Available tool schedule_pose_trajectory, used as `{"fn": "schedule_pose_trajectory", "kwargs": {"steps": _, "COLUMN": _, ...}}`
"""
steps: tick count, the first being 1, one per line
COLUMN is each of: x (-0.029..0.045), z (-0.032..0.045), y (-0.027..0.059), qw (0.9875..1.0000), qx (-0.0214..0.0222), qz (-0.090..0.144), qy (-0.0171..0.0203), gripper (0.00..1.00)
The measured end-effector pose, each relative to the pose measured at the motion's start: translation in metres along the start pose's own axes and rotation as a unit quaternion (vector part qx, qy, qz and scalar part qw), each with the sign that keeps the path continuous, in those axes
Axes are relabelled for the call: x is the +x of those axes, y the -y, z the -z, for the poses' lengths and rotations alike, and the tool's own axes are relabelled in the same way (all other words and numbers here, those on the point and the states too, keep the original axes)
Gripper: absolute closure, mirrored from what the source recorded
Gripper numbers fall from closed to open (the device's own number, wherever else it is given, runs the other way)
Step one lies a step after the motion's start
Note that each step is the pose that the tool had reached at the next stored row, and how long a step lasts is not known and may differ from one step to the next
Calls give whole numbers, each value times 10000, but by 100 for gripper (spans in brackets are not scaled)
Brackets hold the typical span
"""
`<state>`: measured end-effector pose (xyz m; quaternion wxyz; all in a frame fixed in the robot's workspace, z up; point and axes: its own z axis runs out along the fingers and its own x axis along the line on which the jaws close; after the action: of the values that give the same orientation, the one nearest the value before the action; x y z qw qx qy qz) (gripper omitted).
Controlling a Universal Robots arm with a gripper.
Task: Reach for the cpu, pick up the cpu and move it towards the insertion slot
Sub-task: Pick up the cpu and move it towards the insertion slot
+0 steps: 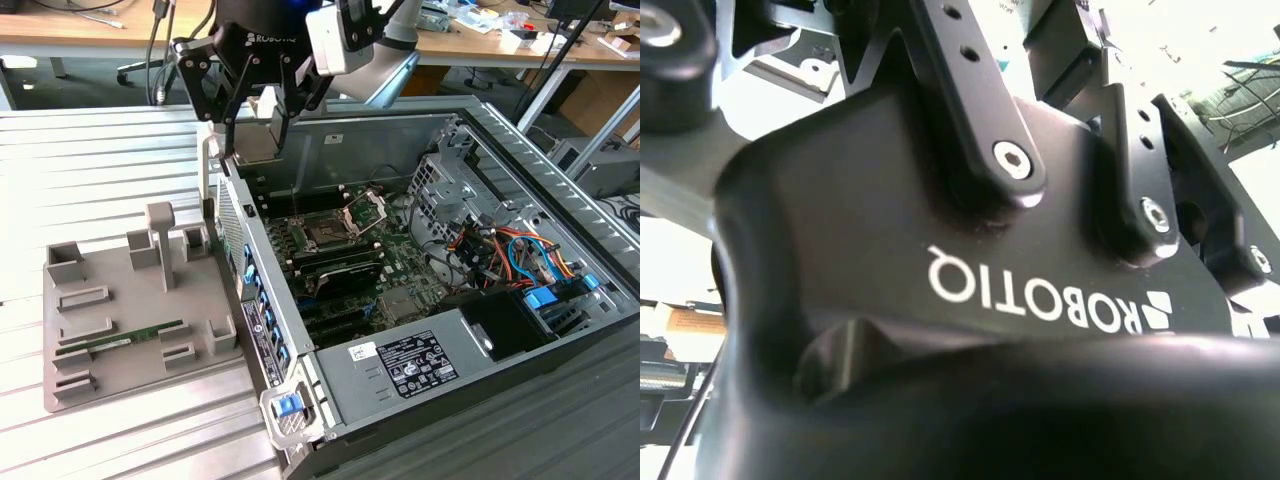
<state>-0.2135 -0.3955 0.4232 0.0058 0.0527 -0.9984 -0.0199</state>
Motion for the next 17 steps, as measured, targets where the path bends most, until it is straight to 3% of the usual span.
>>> {"fn": "schedule_pose_trajectory", "kwargs": {"steps": 17, "x": -91, "z": 2, "y": 10, "qw": 10000, "qx": 0, "qz": 0, "qy": 0, "gripper": 45}}
